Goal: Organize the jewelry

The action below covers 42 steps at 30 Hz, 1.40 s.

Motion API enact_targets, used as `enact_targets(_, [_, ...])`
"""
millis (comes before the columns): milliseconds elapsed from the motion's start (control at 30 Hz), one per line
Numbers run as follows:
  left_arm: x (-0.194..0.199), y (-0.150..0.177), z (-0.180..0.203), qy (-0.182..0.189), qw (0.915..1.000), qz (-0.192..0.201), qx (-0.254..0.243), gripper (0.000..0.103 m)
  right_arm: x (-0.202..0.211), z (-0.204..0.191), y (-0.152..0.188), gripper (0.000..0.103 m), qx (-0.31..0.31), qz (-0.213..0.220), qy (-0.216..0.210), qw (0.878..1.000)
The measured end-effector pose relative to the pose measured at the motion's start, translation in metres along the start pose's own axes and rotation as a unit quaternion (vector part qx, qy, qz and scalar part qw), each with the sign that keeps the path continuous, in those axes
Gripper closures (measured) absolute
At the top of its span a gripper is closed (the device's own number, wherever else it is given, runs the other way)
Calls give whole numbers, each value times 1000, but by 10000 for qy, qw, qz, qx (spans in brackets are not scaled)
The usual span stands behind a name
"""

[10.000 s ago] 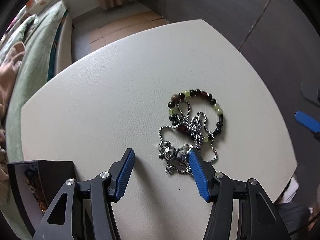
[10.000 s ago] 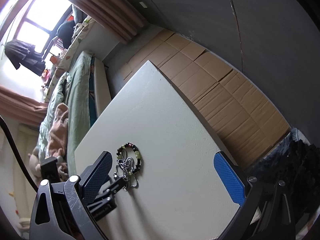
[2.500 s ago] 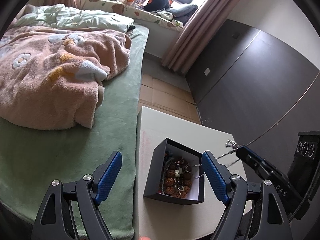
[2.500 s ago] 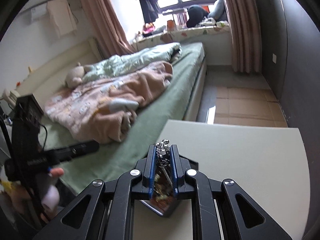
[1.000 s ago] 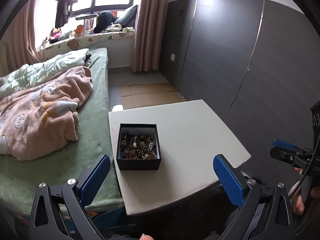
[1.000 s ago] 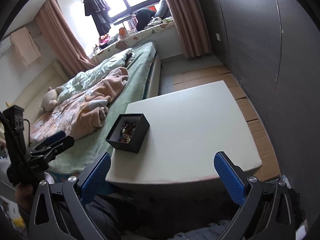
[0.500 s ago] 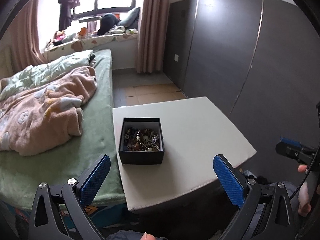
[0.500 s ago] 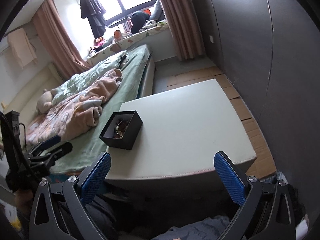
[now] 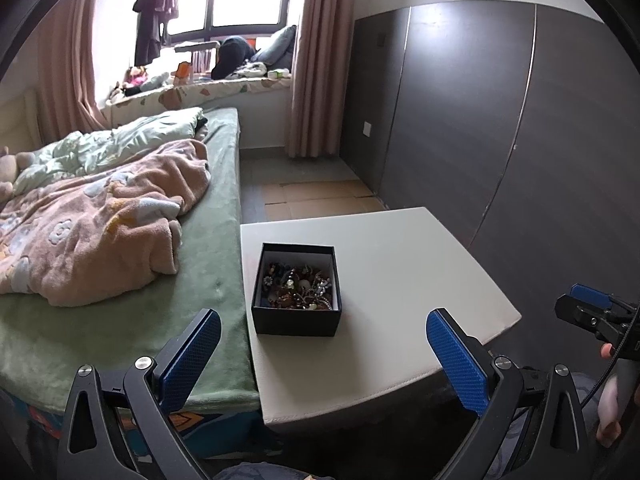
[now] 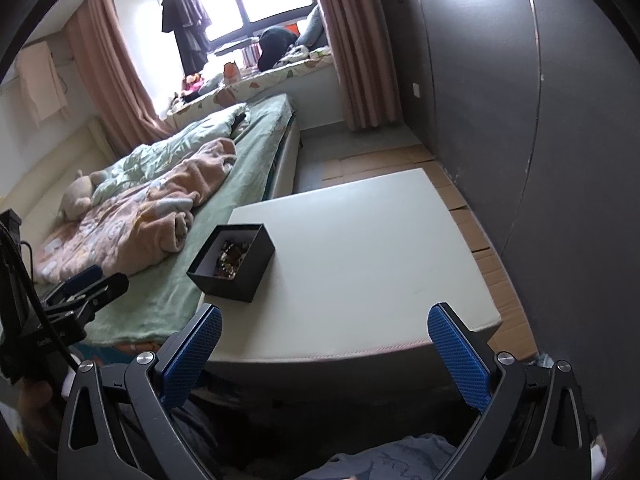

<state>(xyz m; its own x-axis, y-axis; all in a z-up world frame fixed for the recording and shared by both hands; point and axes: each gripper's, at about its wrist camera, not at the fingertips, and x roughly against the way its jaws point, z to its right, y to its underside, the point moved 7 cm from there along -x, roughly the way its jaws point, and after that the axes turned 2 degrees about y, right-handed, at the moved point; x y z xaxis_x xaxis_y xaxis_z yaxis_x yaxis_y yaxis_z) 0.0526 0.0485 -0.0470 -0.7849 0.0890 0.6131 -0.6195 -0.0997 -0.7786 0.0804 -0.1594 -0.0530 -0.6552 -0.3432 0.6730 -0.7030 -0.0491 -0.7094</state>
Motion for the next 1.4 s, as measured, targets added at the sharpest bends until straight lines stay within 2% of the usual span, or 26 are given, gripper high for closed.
enact_targets(533, [3,0,4,-172,9997,89,-130,0,1,0,0,0,61,-26,75,9999])
enact_targets(1400, [5,-1,1,-161,9997,195,-22,0,-3,4,2,0,36,-38,72,10000])
